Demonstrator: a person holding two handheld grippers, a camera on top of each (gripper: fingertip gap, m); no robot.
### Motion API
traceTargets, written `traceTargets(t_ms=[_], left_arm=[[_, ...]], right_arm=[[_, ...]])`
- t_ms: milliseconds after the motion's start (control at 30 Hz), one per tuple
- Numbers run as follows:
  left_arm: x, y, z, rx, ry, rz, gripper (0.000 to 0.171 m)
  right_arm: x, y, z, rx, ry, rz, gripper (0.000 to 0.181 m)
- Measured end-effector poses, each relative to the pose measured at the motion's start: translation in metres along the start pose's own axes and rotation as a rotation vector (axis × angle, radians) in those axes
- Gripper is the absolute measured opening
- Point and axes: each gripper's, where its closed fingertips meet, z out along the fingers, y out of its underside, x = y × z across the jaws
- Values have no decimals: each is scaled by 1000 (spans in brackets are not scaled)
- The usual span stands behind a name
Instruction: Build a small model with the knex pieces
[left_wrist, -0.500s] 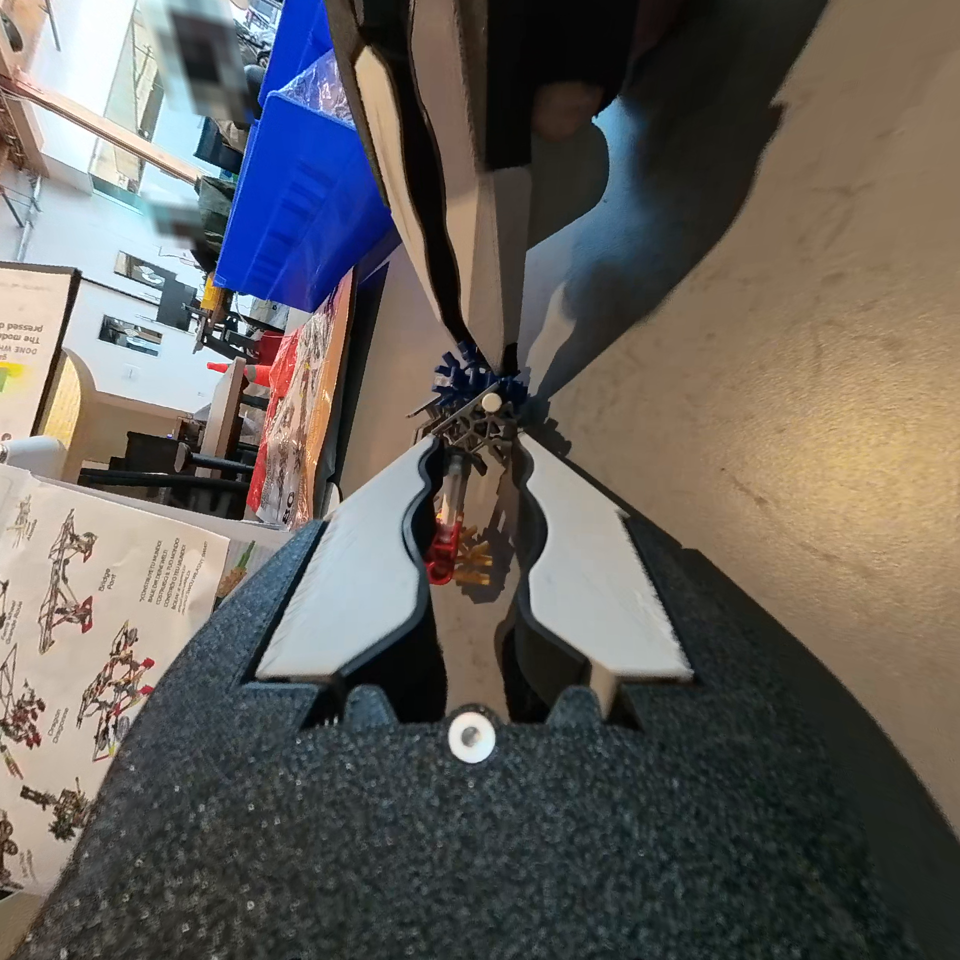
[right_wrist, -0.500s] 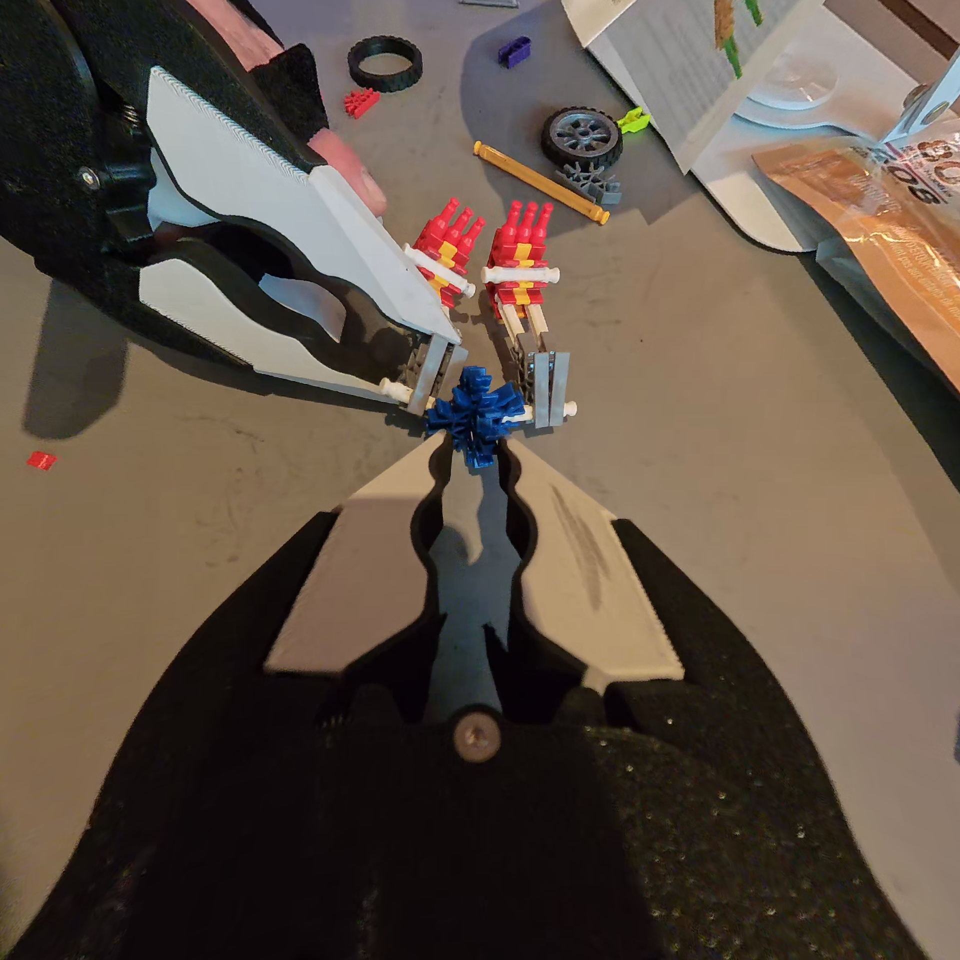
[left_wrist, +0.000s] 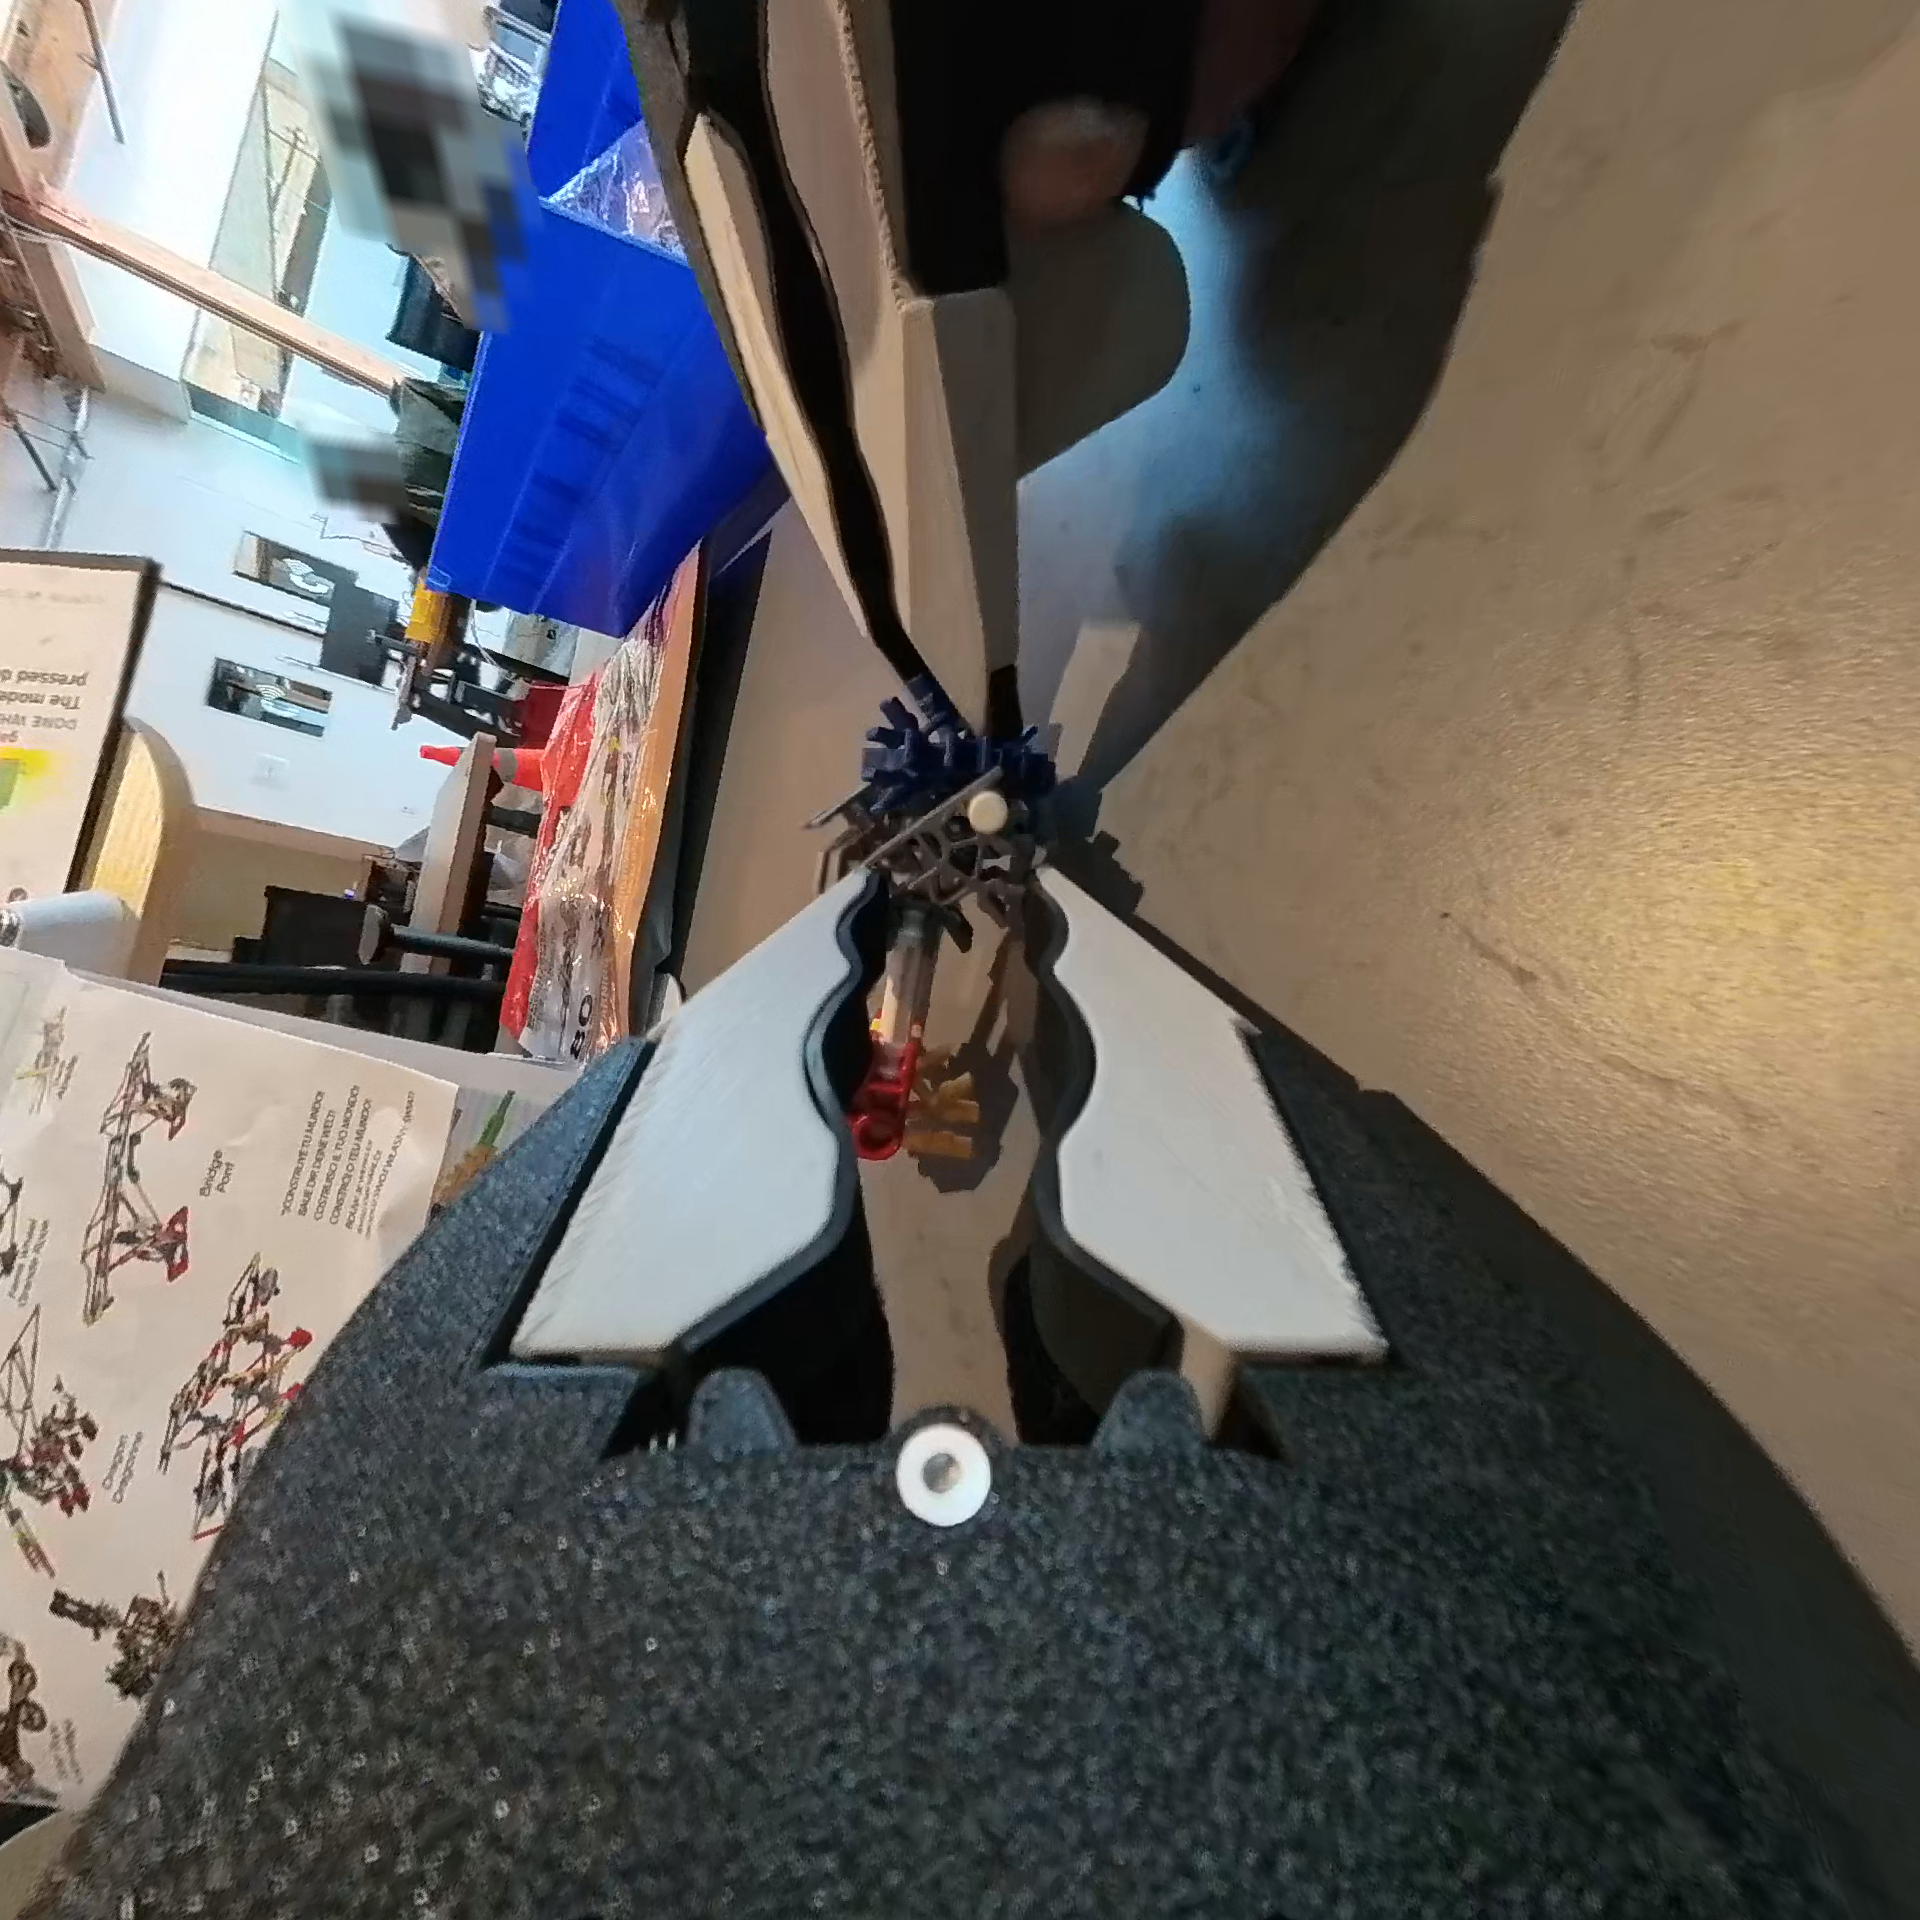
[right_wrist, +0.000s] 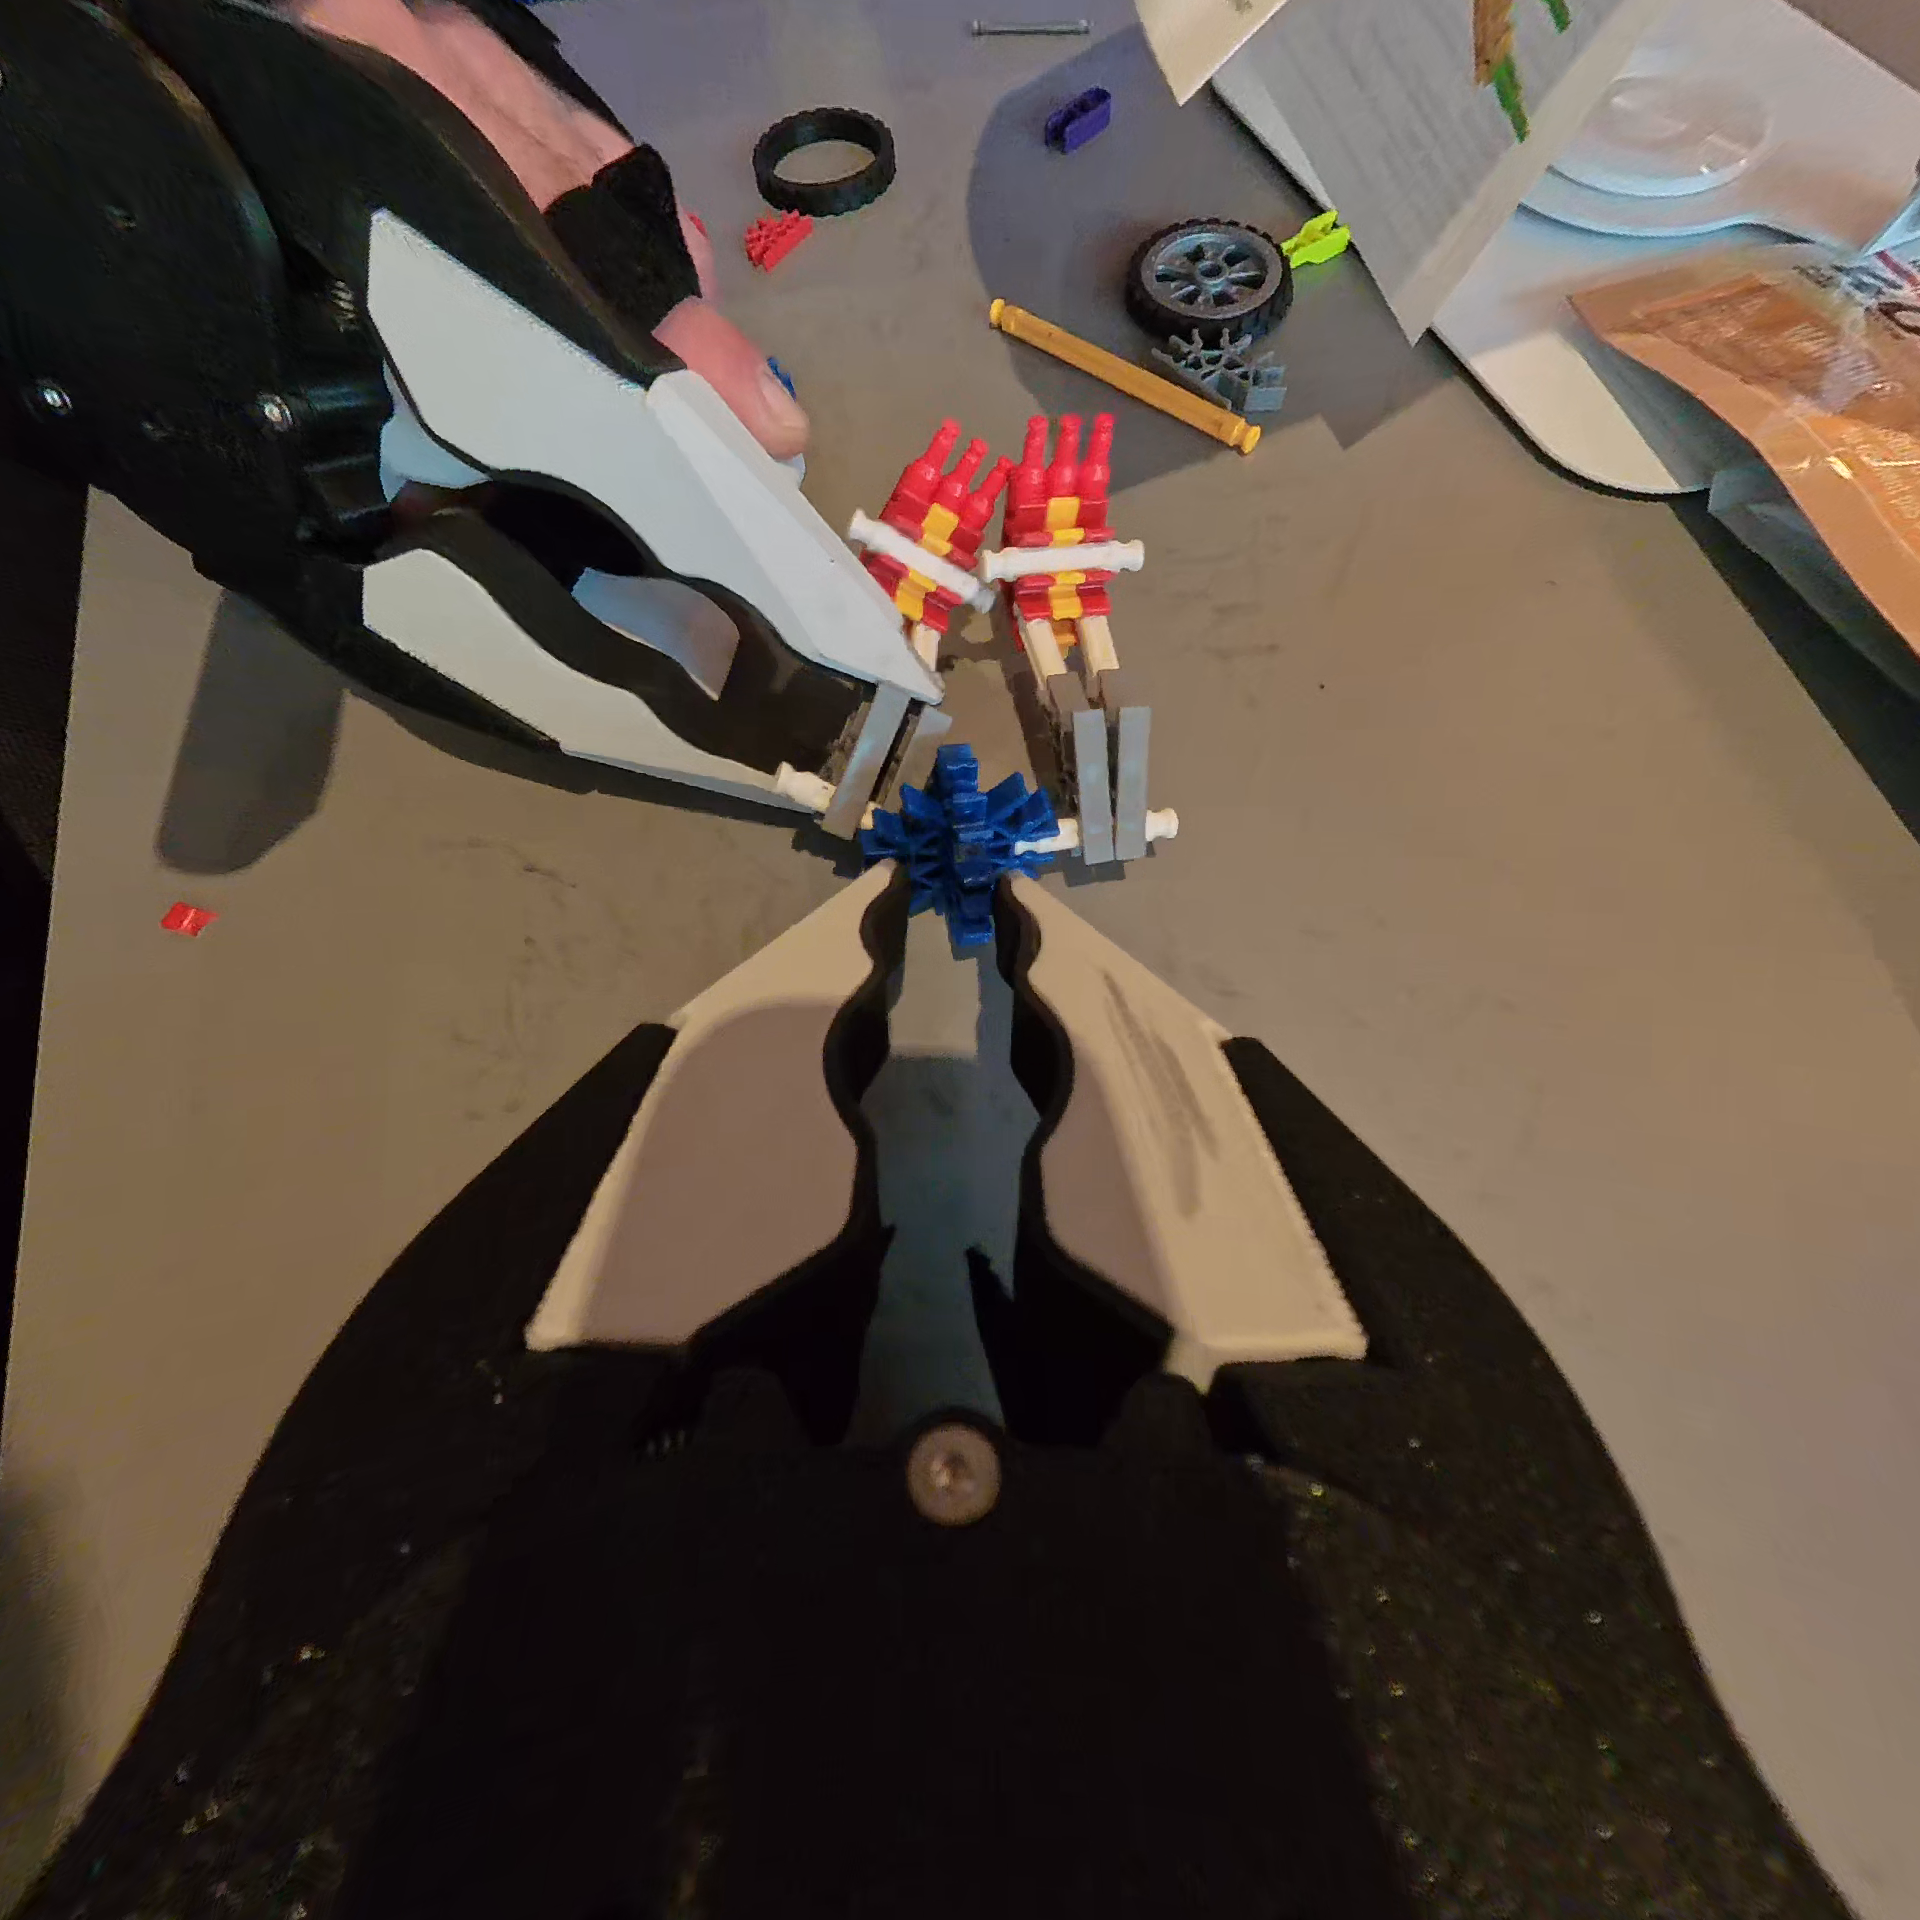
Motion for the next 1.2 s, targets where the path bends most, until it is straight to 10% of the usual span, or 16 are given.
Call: traceTargets(t_ms=[1200], left_arm=[[-16, -10, -9, 49, -99, 7, 25]], right_arm=[[3, -13, -6, 93, -11, 70, 14]])
